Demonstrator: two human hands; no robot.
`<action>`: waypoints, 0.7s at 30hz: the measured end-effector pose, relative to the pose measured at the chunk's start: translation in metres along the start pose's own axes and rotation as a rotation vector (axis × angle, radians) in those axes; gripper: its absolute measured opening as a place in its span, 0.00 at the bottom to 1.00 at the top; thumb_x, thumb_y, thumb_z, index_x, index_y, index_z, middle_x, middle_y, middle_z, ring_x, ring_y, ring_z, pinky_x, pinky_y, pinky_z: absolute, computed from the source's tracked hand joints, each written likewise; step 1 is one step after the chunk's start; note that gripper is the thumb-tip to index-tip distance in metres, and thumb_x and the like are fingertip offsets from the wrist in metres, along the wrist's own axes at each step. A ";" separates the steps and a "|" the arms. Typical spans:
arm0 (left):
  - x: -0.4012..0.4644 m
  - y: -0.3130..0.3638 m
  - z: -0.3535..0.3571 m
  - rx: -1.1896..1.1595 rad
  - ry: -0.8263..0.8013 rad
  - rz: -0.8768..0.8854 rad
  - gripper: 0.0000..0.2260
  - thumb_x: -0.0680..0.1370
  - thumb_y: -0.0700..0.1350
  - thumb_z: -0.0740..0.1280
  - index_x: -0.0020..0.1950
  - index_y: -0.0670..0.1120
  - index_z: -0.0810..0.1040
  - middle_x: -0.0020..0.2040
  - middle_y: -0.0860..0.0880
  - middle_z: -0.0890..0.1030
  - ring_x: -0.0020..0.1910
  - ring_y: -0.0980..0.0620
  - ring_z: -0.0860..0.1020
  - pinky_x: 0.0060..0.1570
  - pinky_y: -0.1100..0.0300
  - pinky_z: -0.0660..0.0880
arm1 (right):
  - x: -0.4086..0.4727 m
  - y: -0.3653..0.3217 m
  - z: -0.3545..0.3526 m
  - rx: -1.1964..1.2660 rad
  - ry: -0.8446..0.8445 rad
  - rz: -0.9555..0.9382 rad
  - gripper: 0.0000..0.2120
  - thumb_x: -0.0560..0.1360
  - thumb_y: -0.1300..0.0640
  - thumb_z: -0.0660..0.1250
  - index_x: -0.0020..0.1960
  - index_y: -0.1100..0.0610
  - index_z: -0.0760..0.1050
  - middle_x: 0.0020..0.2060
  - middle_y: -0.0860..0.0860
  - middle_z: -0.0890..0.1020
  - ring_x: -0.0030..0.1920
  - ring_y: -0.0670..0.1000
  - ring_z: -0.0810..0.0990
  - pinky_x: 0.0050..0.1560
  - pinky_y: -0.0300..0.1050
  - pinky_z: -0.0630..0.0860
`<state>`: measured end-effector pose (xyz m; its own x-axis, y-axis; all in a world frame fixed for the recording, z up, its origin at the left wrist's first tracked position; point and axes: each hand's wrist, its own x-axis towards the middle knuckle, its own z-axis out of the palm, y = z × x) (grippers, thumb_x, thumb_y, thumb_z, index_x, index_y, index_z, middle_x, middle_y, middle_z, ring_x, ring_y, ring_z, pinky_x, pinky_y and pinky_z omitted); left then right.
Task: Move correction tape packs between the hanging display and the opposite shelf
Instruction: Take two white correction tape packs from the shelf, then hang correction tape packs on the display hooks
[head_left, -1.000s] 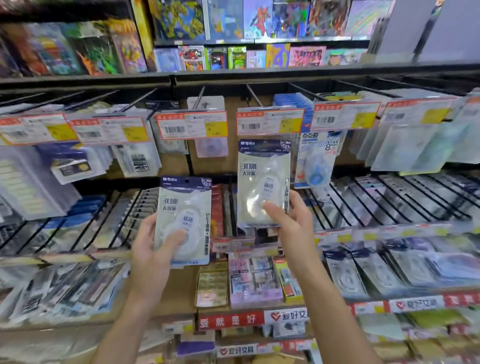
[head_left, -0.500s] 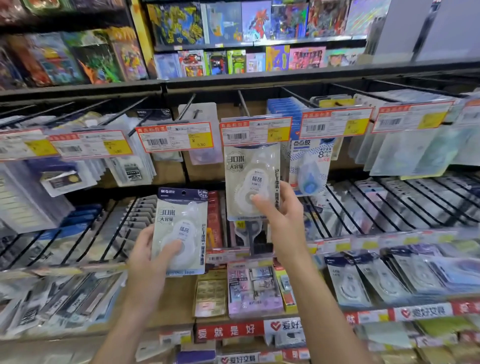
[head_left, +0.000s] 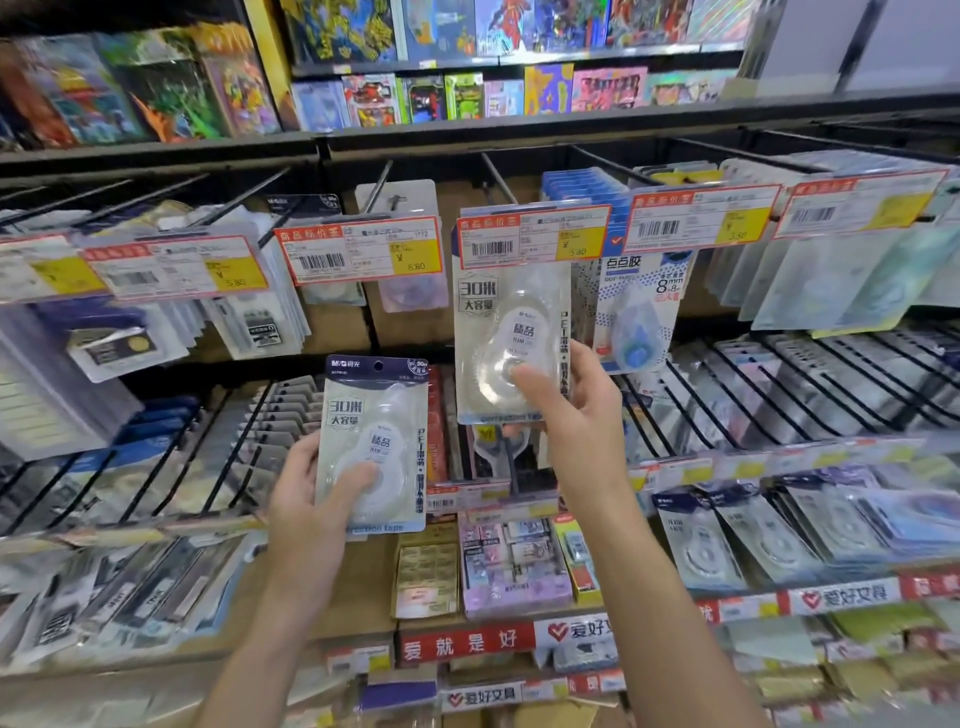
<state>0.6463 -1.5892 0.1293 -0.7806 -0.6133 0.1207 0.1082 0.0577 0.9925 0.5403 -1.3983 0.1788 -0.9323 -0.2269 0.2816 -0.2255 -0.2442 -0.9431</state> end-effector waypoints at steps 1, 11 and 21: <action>0.000 -0.001 0.000 -0.002 -0.006 -0.001 0.18 0.68 0.47 0.72 0.57 0.55 0.77 0.51 0.52 0.86 0.50 0.49 0.85 0.44 0.49 0.81 | -0.002 0.000 0.000 -0.001 0.004 0.005 0.14 0.79 0.58 0.70 0.63 0.57 0.75 0.51 0.51 0.85 0.43 0.51 0.85 0.37 0.40 0.80; 0.000 0.001 0.005 -0.024 -0.025 0.000 0.18 0.71 0.45 0.72 0.59 0.53 0.76 0.52 0.52 0.85 0.50 0.50 0.85 0.41 0.56 0.81 | -0.012 0.000 -0.010 -0.048 0.004 0.017 0.12 0.79 0.56 0.70 0.63 0.51 0.78 0.54 0.48 0.86 0.55 0.50 0.85 0.52 0.51 0.82; 0.002 -0.002 0.009 -0.031 -0.026 -0.016 0.16 0.79 0.35 0.67 0.61 0.52 0.76 0.51 0.52 0.86 0.51 0.50 0.85 0.46 0.52 0.81 | 0.009 0.015 -0.002 -0.020 0.052 0.032 0.10 0.77 0.54 0.72 0.58 0.49 0.78 0.51 0.46 0.86 0.50 0.51 0.85 0.48 0.54 0.83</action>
<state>0.6386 -1.5836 0.1276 -0.7979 -0.5935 0.1058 0.1140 0.0237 0.9932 0.5282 -1.4022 0.1668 -0.9524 -0.1845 0.2425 -0.2008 -0.2184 -0.9550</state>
